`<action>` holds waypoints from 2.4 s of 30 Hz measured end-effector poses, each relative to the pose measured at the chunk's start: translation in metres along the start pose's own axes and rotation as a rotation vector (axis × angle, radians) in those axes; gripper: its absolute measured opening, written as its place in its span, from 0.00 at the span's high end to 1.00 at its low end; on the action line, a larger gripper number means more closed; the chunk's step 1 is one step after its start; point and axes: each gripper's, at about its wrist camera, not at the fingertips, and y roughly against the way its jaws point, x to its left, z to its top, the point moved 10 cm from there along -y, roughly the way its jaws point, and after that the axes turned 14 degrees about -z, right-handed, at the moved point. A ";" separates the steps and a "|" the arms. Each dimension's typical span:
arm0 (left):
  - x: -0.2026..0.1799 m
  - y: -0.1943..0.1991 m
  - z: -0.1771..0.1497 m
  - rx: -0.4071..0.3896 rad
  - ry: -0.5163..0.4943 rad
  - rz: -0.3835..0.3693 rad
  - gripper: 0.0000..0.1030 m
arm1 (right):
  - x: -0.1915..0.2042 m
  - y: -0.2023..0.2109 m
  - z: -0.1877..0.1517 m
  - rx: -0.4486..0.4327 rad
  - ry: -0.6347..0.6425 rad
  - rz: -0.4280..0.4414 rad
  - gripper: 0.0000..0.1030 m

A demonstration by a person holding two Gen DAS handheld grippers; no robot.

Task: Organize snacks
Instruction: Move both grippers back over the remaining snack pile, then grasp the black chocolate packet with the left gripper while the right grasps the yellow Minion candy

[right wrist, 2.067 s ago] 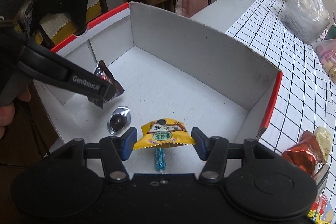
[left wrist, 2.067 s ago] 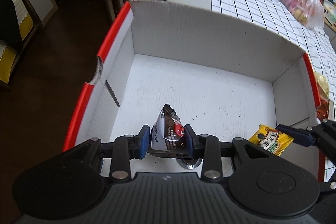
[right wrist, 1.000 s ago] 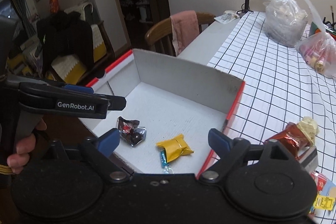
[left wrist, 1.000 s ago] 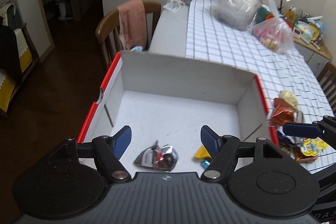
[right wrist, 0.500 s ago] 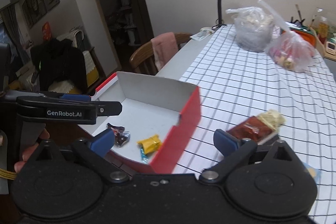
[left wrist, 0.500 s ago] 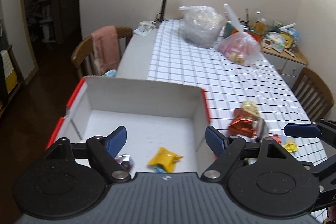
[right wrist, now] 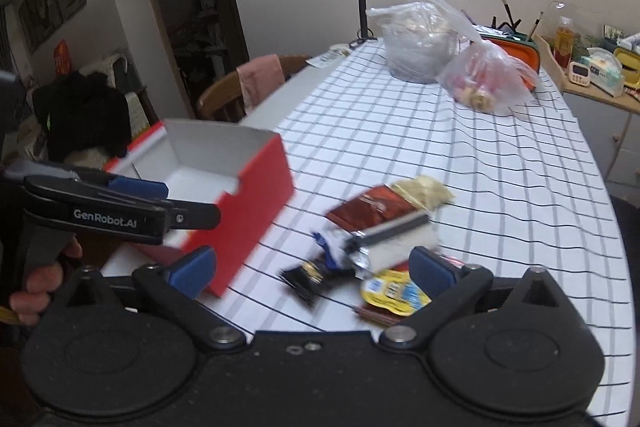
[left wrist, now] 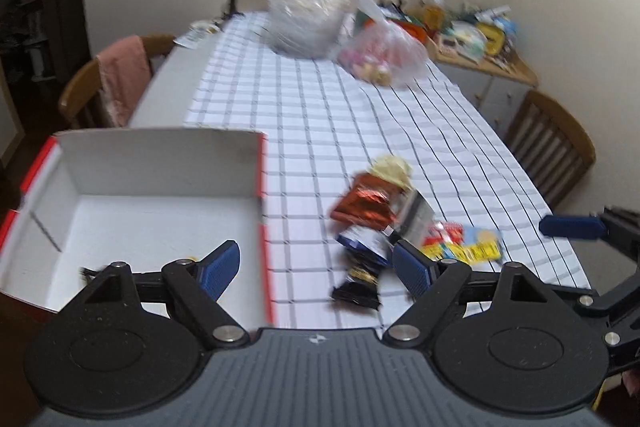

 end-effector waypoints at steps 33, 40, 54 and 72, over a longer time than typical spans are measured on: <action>-0.025 -0.147 -0.043 0.288 -0.028 0.023 0.19 | -0.030 -0.116 -0.045 0.134 0.465 0.142 0.20; -0.015 -0.164 -0.046 0.335 -0.016 0.030 0.23 | -0.026 -0.131 -0.046 0.151 0.484 0.144 0.31; -0.008 -0.177 -0.050 0.383 -0.033 0.031 0.64 | -0.022 -0.132 -0.049 0.153 0.476 0.128 0.49; -0.021 -0.136 -0.068 0.340 0.042 -0.021 0.67 | -0.027 -0.091 -0.068 0.179 0.257 0.066 0.51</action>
